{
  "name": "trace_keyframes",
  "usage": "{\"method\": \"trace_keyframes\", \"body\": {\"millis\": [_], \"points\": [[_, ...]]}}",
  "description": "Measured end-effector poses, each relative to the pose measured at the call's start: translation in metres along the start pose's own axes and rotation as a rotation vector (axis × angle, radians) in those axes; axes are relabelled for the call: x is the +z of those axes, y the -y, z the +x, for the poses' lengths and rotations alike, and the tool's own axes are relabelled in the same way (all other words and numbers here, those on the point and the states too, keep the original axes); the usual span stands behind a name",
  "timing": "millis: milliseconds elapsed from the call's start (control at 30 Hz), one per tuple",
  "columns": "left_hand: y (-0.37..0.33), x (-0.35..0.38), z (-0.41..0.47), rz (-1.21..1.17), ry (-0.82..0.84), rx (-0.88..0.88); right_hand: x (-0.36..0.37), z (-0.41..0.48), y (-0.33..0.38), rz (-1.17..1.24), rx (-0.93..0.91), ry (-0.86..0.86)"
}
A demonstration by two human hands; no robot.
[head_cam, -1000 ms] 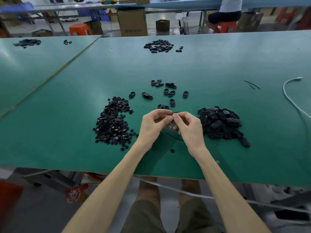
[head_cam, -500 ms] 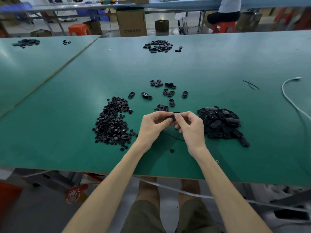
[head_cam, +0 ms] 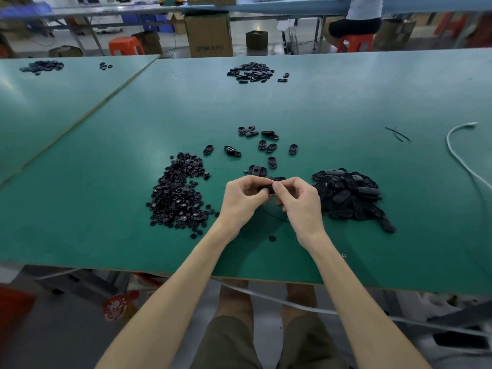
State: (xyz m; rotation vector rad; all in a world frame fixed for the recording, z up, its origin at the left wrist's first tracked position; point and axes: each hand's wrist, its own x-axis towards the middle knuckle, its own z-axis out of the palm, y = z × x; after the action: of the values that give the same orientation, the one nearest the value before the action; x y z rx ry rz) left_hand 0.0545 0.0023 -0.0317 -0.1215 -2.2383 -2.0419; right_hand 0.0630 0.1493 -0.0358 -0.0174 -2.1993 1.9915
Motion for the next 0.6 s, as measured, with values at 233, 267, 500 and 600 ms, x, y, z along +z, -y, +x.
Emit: {"method": "trace_keyframes", "body": {"millis": [233, 267, 500, 600], "points": [[-0.0015, -0.0016, -0.0011, -0.060, 0.027, -0.009, -0.0001, 0.0007, -0.0003, 0.009, 0.004, -0.030], [-0.0018, -0.0023, -0.0012, -0.087, 0.042, -0.010, -0.0004, 0.0010, -0.0003, 0.024, 0.007, -0.042], [-0.0009, -0.0026, -0.0015, -0.112, 0.033, -0.009, -0.0001, 0.0021, -0.0031, 0.030, 0.004, -0.037], [0.0004, -0.0018, -0.0014, -0.103, 0.025, -0.006, 0.0002, 0.0020, -0.0032, 0.023, 0.007, -0.035]]}}
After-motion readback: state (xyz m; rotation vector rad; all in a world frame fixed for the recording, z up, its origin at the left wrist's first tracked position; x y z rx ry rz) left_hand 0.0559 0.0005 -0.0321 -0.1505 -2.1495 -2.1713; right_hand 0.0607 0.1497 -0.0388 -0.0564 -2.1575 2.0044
